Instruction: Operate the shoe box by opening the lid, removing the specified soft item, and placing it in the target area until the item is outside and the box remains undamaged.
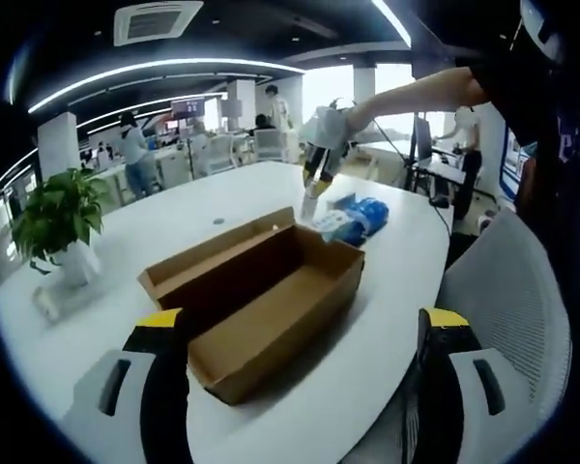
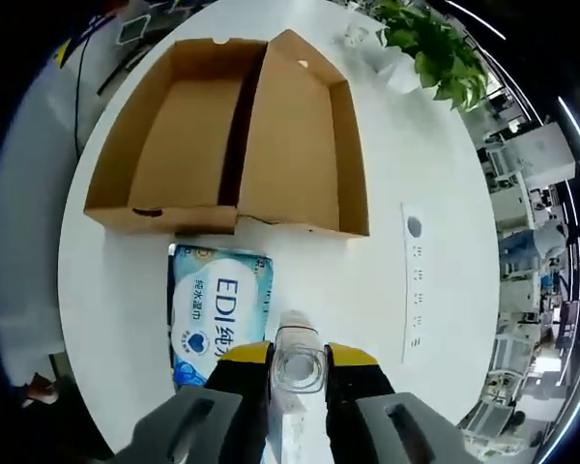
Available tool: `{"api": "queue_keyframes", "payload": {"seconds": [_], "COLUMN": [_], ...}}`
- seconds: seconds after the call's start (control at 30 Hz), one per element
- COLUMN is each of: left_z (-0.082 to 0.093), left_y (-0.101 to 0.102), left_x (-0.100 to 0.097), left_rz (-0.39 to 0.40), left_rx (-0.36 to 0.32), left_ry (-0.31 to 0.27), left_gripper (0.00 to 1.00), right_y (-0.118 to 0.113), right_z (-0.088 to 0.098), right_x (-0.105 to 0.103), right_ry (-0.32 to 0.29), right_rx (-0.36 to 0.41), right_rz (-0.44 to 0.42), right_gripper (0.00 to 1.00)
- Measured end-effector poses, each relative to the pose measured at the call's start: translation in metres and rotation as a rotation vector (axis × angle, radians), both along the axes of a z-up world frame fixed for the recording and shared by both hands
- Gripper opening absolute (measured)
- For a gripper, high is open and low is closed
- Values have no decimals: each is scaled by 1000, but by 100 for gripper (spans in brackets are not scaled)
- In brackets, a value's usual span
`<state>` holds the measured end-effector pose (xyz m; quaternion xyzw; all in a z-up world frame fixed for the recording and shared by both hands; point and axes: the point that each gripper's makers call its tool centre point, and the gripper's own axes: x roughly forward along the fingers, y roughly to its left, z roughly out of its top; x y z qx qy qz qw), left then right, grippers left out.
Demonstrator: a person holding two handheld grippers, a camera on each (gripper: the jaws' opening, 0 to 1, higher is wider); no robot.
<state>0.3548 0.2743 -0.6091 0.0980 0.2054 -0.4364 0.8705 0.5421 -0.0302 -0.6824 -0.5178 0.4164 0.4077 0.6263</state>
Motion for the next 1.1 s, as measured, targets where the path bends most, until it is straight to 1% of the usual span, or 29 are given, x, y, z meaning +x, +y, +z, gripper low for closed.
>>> {"api": "queue_keyframes", "payload": {"seconds": [0.13,0.23,0.33,0.43,0.57,0.67,0.73,0.83,1.0,1.1], "left_z": [-4,-5,-4,-4,-8,-10,-10,-11,-11,-12], "left_y": [-1,-2,-1,2,3,5,6,7,9,10], "left_x": [1,-1,0,2,2,2,1,1,0,0], "left_rz": [4,3,7,27,28,36,41,43,51,55], "left_rx": [1,-4,-11,-31,-18,-18,-20,-14,-16,-12], "left_ry": [12,19,14,14,19,21,23,18,21,24], "left_gripper": [99,99,99,99,98,98,98,97,97,97], "right_y": [-6,-5,-5,-4,-3,-1,0,0,-3,-3], "right_z": [-9,-11,-14,-18,-22,-22,-22,-23,-23,-23], "right_x": [0,1,1,0,-1,3,2,4,7,7], "right_ry": [16,15,24,33,53,55,77,93,119,120], "right_rx": [-19,-5,-7,-16,-17,-10,-9,-21,-14,-13], "right_rz": [1,0,16,45,68,73,80,92,85,90], "right_gripper": [16,16,16,16,16,16,16,16,16,17]}}
